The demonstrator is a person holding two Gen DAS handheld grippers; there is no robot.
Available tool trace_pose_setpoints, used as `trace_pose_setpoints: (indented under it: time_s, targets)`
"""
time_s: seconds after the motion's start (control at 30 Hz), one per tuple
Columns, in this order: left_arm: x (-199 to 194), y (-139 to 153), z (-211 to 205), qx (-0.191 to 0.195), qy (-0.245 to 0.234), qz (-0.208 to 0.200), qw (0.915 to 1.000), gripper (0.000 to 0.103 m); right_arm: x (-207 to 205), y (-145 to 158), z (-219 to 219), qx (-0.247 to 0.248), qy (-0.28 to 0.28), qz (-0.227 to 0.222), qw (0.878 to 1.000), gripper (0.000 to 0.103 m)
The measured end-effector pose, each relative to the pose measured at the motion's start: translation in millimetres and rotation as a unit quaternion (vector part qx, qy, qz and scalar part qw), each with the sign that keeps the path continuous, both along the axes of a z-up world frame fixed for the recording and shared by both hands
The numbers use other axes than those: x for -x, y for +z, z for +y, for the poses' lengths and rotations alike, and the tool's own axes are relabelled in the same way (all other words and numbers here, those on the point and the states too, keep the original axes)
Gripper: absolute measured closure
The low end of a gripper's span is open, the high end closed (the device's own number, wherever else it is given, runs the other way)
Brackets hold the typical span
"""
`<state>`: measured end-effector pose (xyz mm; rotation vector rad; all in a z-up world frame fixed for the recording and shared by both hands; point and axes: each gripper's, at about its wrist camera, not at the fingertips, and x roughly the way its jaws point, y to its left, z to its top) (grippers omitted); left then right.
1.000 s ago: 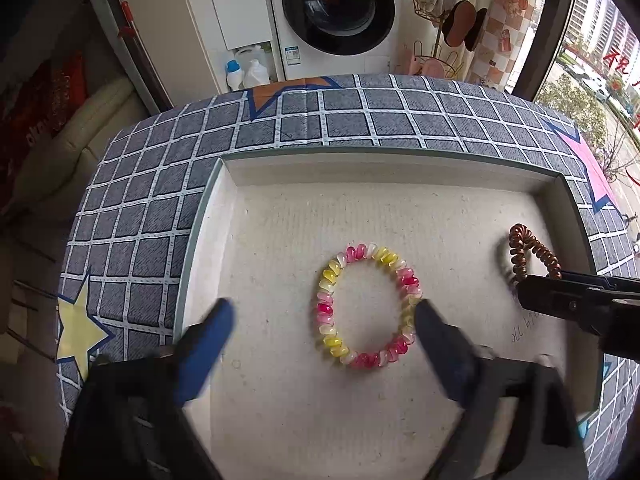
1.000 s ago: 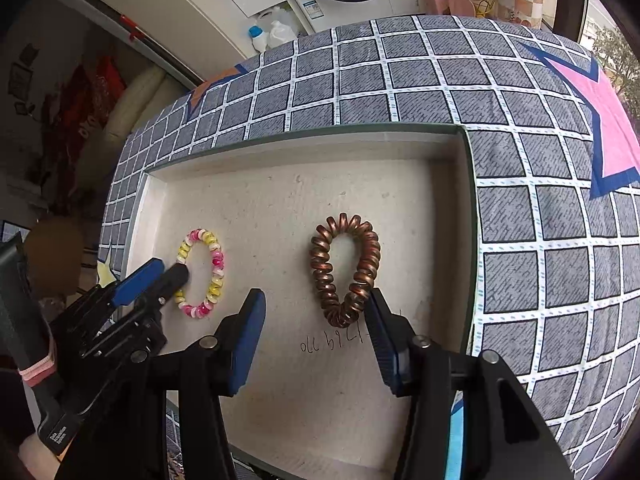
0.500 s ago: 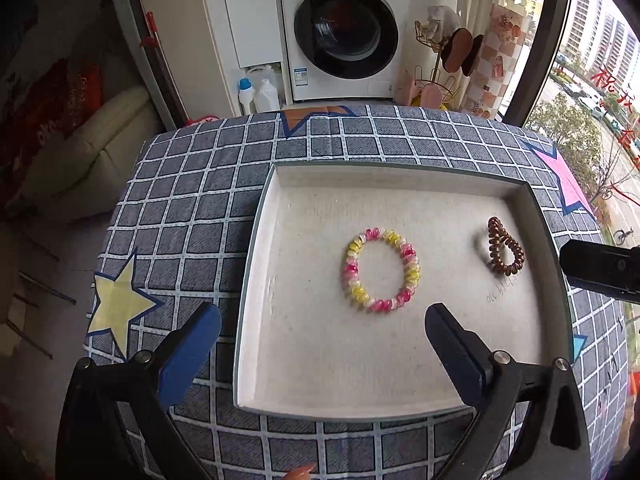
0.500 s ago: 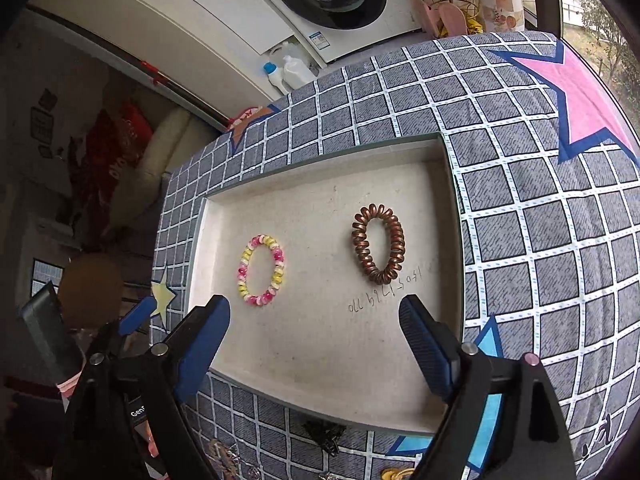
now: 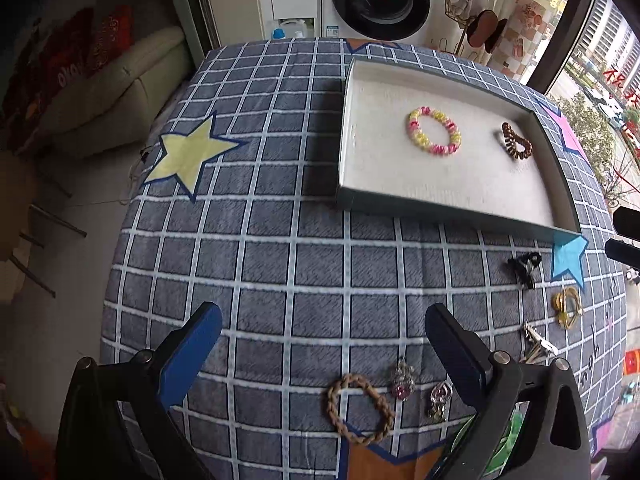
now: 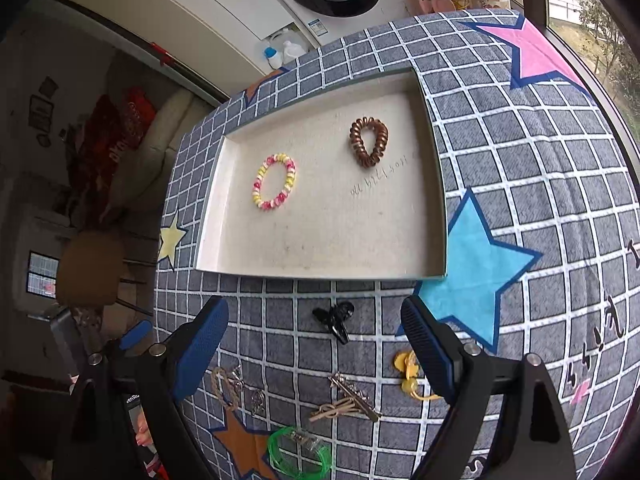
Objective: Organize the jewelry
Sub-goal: 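Grasp the brown braided bracelet with the left tool while the right tool grasps the yellow cord hair tie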
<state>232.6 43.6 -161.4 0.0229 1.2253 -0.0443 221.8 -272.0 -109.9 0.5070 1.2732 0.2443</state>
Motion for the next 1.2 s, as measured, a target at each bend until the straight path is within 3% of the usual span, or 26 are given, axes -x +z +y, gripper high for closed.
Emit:
trace_pose_setpoints:
  time_s: [0.2, 0.4, 0.6, 0.83, 0.97, 1.2]
  targets:
    - [41.1, -29.7, 12.7, -0.008, 0.024, 0.052, 0.9984, 0.0, 40.1, -23.8, 13.8, 0.039, 0.014, 0.046, 0.998, 0.013]
    - [56.7, -42.9, 19.6, -0.011, 0.041, 0.062, 0.9972, 0.0, 67.7, -39.6, 12.2, 0.074, 0.007, 0.07, 0.995, 0.013]
    - [60.2, -48.8, 21.1, -0.007, 0.049, 0.061, 0.9969, 0.0, 73.3, -46.0, -9.3, 0.104, -0.03, 0.074, 0.991, 0.013]
    - [54.6, -60.9, 20.7, -0.004, 0.043, 0.064, 0.997, 0.002, 66.3, -54.6, -12.0, 0.141, -0.023, 0.066, 0.988, 0.013]
    - [57.1, -58.2, 12.4, -0.001, 0.035, 0.056, 0.9978, 0.008, 57.9, -54.5, -6.5, 0.166, -0.015, 0.05, 0.985, 0.014]
    - [52.3, -50.5, -11.8, 0.0, 0.006, 0.045, 0.999, 0.028, 44.1, -68.9, 18.4, 0.184, 0.023, 0.053, 0.981, 0.046]
